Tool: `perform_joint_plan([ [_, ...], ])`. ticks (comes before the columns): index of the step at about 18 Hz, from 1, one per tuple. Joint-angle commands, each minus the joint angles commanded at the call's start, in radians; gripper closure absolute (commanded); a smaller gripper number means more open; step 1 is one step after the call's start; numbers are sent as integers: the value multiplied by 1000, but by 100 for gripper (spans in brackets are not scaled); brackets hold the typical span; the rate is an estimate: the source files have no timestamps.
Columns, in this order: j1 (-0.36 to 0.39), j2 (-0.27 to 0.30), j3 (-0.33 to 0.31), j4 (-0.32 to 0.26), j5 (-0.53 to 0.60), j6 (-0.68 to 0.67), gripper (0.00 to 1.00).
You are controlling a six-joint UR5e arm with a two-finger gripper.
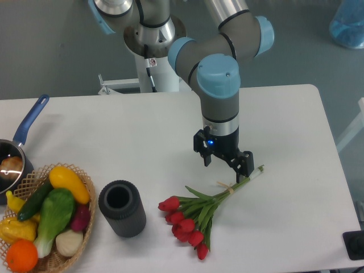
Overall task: Pick up the flowers from the table
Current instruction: 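Lower the open gripper toward the tulip stems near the blooms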
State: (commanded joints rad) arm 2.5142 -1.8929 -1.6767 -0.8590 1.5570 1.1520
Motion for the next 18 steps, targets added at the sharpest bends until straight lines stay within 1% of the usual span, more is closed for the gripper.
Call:
perform_joint_plan([
  [5,0,-2,-2,12,0,-2,0],
  [8,-3,-18,-20,15,-3,-3,0],
  [9,-2,-18,-35,23,-3,-2,0],
  [11,-6,-18,-61,57,-3,-2,0],
  [13,-12,-31,-84,60,-3,-2,0],
  [16,-25,-37,-92,63,-9,-9,0],
  [18,-34,-55,-89,63,-17,-9,0],
])
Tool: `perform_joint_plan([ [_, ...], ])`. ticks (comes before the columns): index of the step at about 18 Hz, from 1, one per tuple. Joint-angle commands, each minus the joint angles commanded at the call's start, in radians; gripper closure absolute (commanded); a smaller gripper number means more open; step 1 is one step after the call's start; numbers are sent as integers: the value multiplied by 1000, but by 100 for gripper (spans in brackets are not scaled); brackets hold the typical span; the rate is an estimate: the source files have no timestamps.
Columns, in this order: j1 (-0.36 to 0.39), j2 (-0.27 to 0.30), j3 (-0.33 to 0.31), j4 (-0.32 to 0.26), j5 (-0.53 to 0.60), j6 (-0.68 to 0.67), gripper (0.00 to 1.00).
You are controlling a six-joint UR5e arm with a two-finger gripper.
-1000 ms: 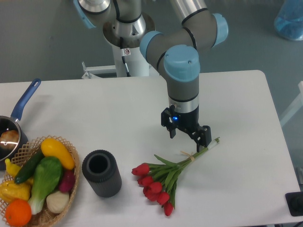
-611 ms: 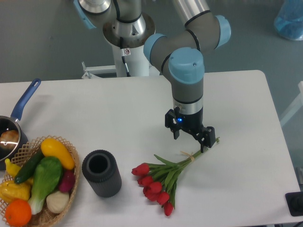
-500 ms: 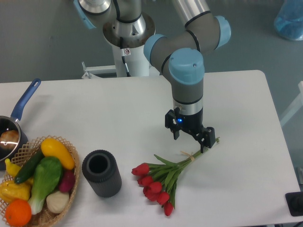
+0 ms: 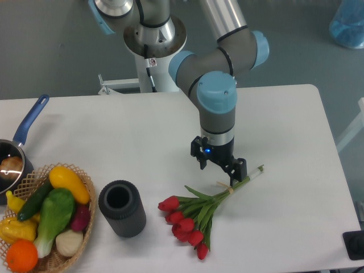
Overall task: Pick up the flowers from the table
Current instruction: 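Lower the open gripper toward the tulip stems near the blooms, then close the gripper around the green tulip stems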
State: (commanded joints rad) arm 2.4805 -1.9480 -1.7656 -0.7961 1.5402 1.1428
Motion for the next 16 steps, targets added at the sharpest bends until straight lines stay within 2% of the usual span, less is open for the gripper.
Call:
perform_joint_plan([
  [4,-12,-20,12,2,-11,2,0],
  [11,-25,-104,35,12,-20,6,0],
  [16,-34,-170,75,15,-18,6,0],
])
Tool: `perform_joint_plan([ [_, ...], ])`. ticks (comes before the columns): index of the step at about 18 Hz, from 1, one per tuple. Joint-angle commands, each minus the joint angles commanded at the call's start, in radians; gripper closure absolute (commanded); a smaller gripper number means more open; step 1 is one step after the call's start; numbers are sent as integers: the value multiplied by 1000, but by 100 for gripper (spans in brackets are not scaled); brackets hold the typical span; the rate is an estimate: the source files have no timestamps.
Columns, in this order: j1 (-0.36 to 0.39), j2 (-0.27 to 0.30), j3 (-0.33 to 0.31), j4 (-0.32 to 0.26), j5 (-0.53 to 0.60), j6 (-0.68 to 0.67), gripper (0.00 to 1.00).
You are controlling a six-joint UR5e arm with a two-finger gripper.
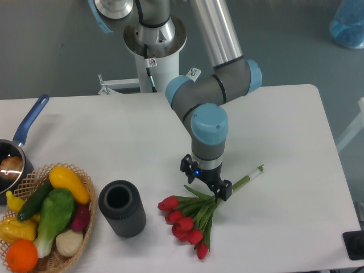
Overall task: Pick up the flowers from the table
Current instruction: 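Close the gripper around the green tulip stems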
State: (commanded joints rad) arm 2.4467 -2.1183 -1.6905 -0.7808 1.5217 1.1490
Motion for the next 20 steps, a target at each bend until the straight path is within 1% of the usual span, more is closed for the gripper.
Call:
perform_joint_plan([
  [1,-5,-12,9,2,0,0,0],
  [4,-17,-37,28,50,0,-6,0],
  [5,-17,-43,32,57,0,-6,0],
  [11,-18,-61,71,58,-11,-9,0],
  [12,-18,-63,75,58,-11,-9,5],
  [13,-18,-65,77,58,-11,-9,14],
  [14,-18,-66,77,58,-11,-9,26],
  [15,-18,-66,77,58,-11,-9,40],
  [16,-18,-65,77,58,-11,-11,56],
  [17,-18,-63,77,58,-11,-9,76],
  [18,-18,-62,77,58,-11,-9,87],
  [19,-18,-57,74,58,-11,-9,95],
  [20,-18,-49,71,58,-11,-9,95],
])
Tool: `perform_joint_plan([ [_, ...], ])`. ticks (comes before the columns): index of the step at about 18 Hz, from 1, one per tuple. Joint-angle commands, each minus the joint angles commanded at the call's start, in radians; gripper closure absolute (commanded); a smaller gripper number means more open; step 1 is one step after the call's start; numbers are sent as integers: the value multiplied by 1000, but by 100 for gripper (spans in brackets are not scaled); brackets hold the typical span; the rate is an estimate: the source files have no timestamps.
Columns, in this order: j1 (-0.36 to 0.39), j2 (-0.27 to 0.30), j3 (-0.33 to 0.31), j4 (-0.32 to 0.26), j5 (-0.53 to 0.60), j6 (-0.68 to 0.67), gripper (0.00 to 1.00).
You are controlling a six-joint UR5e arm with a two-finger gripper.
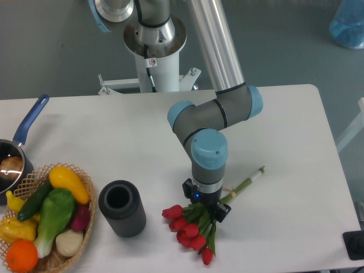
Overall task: Pick up the flowers from the table
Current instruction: 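Lift the gripped tulip bouquet up off the table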
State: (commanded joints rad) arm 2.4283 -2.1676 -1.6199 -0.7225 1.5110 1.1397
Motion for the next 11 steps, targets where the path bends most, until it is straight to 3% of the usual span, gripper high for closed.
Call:
perform_joint_plan([
  [8,44,172,-32,-17,9,-2,93],
  [11,58,198,-17,-49,6,-3,92],
])
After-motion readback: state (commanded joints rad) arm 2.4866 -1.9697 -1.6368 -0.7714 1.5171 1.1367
